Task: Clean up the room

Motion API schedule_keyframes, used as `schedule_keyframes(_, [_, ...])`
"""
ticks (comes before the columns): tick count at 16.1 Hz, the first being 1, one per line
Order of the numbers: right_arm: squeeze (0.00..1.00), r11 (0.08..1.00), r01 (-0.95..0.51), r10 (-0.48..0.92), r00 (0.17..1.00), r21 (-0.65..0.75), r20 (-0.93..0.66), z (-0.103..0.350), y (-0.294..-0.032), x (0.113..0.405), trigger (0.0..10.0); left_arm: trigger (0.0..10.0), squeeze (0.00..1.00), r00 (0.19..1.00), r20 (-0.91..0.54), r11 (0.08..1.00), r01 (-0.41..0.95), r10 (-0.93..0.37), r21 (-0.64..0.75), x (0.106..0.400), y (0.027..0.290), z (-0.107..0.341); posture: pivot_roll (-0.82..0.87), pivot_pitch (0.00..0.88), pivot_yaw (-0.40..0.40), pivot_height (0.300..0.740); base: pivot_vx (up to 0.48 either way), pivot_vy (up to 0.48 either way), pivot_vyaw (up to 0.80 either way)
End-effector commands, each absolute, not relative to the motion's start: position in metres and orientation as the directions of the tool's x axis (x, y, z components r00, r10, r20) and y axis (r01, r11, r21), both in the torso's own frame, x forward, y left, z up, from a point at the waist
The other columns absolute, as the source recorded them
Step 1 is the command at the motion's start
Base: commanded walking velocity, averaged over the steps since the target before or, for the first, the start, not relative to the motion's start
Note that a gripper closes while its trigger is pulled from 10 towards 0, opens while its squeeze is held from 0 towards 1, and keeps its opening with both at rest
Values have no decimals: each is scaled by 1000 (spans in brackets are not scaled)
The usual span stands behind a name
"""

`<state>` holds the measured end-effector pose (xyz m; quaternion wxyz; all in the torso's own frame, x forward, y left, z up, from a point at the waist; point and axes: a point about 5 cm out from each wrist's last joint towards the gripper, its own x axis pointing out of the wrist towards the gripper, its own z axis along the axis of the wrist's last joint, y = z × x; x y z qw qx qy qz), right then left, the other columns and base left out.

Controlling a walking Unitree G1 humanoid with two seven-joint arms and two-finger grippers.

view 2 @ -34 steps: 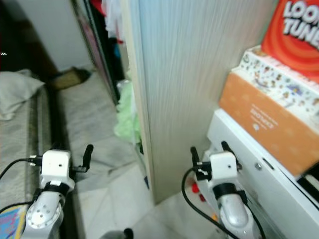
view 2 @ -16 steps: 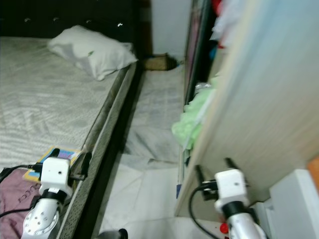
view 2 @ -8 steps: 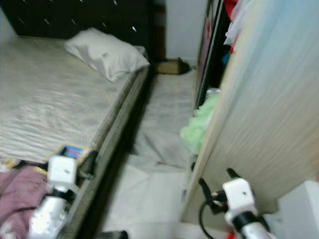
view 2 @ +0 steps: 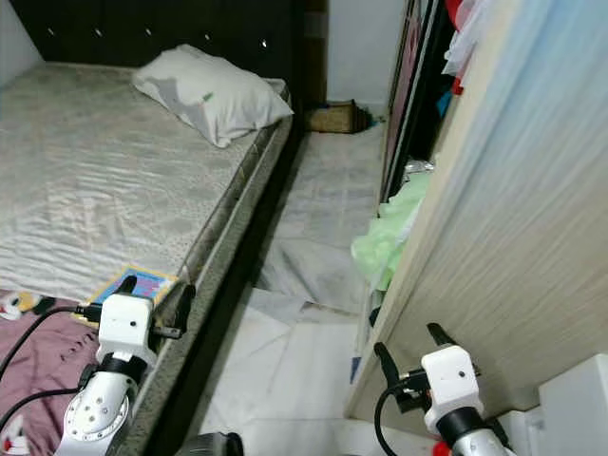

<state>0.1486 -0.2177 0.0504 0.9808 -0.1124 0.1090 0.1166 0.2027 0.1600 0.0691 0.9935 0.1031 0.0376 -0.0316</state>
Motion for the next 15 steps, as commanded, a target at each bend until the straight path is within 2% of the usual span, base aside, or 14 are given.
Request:
schedule_keyframes(1, [0, 949, -242, 190, 950, -200, -247, 47, -219, 150, 10000, 10000, 0, 994, -96, 976, 70, -51, 207, 201, 161, 67, -93, 69, 12, 740, 0, 0, 0])
schedule_keyframes(8, [0, 949, -238, 184, 950, -205, -253, 36, -225, 156, 10000, 10000, 0, 993, -103, 981, 71, -52, 181, 202, 161, 65, -92, 68, 13, 740, 0, 0, 0])
schedule_keyframes(15, [0, 948, -242, 185, 948, -209, -257, 27, -227, 156, 10000, 10000, 0, 992, -108, 982, 83, -65, 172, 202, 160, 65, -89, 70, 13, 740, 0, 354, 0])
